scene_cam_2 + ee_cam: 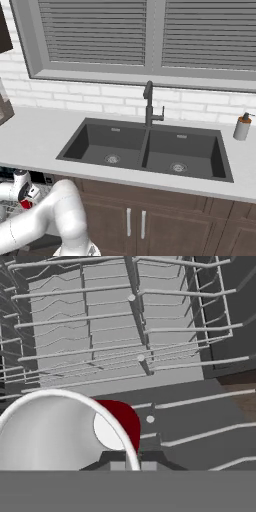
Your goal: Pick up the cup and bowl from the counter, place them in the dishwasher, and close the dishwasher door.
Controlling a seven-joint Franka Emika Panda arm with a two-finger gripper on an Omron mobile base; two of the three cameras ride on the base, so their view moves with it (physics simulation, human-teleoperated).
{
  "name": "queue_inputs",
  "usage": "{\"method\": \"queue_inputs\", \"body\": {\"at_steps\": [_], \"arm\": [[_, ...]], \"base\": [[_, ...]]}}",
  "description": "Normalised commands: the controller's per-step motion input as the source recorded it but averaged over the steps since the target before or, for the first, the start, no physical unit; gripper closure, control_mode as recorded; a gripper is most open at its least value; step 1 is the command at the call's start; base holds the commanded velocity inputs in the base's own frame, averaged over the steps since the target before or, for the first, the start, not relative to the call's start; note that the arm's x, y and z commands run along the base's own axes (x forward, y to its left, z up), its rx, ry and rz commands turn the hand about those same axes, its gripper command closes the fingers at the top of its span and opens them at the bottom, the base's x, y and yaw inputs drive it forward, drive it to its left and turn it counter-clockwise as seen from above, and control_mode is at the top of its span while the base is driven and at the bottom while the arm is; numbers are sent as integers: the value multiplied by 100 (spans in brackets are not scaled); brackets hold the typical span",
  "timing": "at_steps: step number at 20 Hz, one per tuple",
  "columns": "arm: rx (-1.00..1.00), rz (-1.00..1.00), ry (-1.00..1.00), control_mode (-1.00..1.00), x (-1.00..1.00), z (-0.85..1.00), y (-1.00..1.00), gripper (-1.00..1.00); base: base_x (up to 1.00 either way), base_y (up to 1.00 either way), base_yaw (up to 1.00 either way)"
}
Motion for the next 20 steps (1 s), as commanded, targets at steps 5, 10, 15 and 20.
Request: {"method": "queue_inputs", "body": {"at_steps": [5, 10, 15, 20], "arm": [[0, 0, 1, -100, -1, 0, 0, -100], [-1, 0, -11, -100, -18, 12, 0, -100], [-2, 0, -16, -100, -37, 54, 0, -100], [0, 0, -19, -100, -55, 93, 0, -100]], "base": [[0, 0, 0], [0, 0, 0], [0, 0, 0], [0, 0, 0]]}}
